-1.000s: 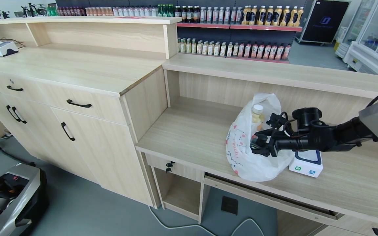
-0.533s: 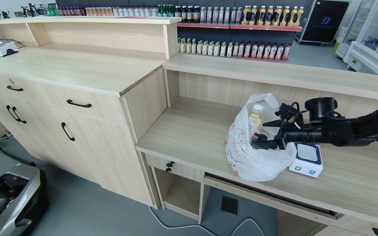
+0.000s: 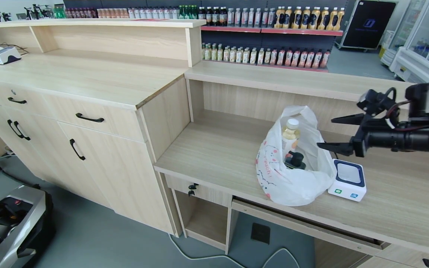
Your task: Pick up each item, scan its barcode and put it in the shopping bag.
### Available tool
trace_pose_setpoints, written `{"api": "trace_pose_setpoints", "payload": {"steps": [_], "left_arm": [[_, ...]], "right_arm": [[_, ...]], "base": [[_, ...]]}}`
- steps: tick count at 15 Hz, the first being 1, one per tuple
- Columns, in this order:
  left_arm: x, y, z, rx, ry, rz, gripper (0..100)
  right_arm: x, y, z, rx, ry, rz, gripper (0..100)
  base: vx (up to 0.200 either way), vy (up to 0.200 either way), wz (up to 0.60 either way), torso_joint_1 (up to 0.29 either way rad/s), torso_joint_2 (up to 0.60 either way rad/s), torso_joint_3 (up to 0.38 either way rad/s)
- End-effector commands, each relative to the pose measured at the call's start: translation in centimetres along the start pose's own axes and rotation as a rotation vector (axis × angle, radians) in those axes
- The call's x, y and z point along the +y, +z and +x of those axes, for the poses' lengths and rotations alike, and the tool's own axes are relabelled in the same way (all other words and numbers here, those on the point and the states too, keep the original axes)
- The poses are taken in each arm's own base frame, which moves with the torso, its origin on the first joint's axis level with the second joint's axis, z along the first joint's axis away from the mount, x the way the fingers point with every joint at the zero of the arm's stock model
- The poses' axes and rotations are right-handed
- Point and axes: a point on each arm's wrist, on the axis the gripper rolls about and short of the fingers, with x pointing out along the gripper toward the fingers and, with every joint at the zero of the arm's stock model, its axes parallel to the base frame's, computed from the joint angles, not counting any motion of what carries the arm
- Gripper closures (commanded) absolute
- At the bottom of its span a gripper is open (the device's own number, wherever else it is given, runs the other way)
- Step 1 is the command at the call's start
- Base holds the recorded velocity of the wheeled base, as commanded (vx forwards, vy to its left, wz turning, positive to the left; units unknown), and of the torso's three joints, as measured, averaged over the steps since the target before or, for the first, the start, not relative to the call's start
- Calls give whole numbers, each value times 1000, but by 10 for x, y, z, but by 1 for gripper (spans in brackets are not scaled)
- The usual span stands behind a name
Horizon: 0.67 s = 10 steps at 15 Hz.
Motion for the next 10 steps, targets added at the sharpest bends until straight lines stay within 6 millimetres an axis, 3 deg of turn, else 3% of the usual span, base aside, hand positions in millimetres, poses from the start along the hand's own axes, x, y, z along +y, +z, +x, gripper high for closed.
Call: {"api": "trace_pose_setpoints", "payload": {"steps": [1,3,5,7,10], "left_arm": [[0,0,0,0,1,0,0],[0,0,0,0,1,0,0],[0,0,0,0,1,0,0],[0,0,0,0,1,0,0],[0,0,0,0,1,0,0]], "right_arm": [[8,26,-68,1,-130,-43,0],[14,24,-105,31,-231,-46,0],[13,25,-126,78,-337,-48,0],[13,30,-135,107,-431,12,0],[18,45,-151,134,-692,263,0]], "base": [[0,0,0,0,0,0],[0,0,0,0,0,0],[0,0,-600,0,0,5],[0,0,-600,2,5,5],[0,0,-600,4,2,4]]}}
